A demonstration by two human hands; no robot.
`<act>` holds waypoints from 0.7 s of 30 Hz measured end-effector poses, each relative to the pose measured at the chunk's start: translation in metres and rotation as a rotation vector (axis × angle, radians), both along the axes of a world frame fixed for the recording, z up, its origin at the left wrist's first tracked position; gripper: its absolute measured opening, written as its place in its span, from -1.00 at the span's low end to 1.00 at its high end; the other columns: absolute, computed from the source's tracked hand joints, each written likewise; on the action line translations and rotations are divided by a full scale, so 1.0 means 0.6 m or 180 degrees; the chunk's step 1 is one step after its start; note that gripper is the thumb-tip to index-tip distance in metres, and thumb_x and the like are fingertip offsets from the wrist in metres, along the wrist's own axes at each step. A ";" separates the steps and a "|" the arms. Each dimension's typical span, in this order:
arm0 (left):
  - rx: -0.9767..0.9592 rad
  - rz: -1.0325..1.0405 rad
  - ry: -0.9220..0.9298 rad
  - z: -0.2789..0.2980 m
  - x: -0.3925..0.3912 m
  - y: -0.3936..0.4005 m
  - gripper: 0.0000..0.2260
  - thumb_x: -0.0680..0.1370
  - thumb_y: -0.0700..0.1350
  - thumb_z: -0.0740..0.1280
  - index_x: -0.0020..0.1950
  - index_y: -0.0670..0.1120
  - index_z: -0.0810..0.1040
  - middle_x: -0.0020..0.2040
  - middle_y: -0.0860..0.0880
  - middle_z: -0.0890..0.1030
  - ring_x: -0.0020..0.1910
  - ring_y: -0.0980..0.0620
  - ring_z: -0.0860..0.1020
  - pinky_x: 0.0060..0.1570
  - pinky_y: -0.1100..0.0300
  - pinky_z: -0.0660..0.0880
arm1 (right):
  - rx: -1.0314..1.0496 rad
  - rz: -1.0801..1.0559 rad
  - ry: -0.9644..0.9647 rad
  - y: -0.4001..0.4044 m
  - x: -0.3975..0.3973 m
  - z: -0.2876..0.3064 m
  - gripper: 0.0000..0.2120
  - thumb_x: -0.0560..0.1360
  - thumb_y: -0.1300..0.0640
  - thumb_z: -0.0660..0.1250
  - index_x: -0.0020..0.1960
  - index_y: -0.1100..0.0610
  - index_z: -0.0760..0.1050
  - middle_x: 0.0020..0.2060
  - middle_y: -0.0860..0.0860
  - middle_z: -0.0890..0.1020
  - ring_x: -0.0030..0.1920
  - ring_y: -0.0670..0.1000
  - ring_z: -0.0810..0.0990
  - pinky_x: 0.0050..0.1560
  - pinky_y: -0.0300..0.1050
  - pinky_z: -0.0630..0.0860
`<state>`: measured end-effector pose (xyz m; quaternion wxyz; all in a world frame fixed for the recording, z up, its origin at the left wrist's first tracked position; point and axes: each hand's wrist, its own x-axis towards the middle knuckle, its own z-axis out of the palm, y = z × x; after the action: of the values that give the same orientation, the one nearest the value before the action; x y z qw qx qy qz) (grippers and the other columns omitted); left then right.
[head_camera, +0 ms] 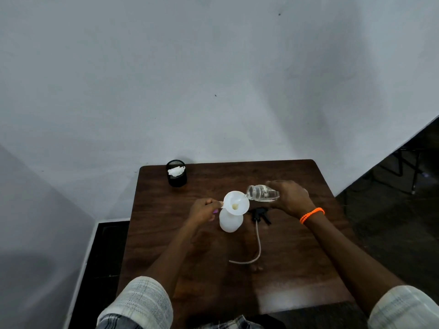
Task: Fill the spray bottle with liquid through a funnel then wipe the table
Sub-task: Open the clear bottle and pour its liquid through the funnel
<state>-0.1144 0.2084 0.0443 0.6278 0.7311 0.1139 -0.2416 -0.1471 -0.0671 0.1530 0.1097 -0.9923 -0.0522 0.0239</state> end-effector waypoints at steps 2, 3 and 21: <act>-0.0030 0.0026 0.0019 -0.002 0.000 0.000 -0.84 0.54 -0.14 0.47 -0.07 -0.25 0.70 -0.39 -0.04 0.52 -0.46 0.06 0.41 -0.46 0.22 0.36 | -0.0038 0.0007 0.0017 0.002 -0.001 0.002 -0.43 0.45 -0.07 0.53 0.41 0.04 0.53 0.25 0.00 0.66 0.21 0.08 0.63 0.04 -0.05 0.50; -0.0052 0.0037 0.0028 -0.001 0.000 -0.001 -0.84 0.54 -0.15 0.47 -0.07 -0.26 0.70 -0.38 -0.05 0.52 -0.47 0.05 0.40 -0.46 0.21 0.35 | -0.0055 0.0015 0.0023 0.002 -0.001 0.003 -0.43 0.45 -0.08 0.53 0.41 0.05 0.53 0.25 0.00 0.66 0.21 0.08 0.63 0.04 -0.05 0.51; -0.0052 0.0041 0.0063 0.002 -0.001 -0.003 -0.87 0.53 -0.16 0.47 -0.13 -0.22 0.69 -0.30 -0.11 0.54 -0.46 0.07 0.39 -0.46 0.24 0.37 | -0.0334 0.0050 0.0069 0.004 0.004 0.013 -0.43 0.43 -0.01 0.52 0.42 -0.01 0.52 0.22 -0.07 0.65 0.21 0.04 0.61 -0.11 -0.19 0.25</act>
<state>-0.1148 0.2068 0.0455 0.6342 0.7227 0.1229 -0.2456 -0.1447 -0.0649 0.1608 0.0579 -0.9959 -0.0574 0.0383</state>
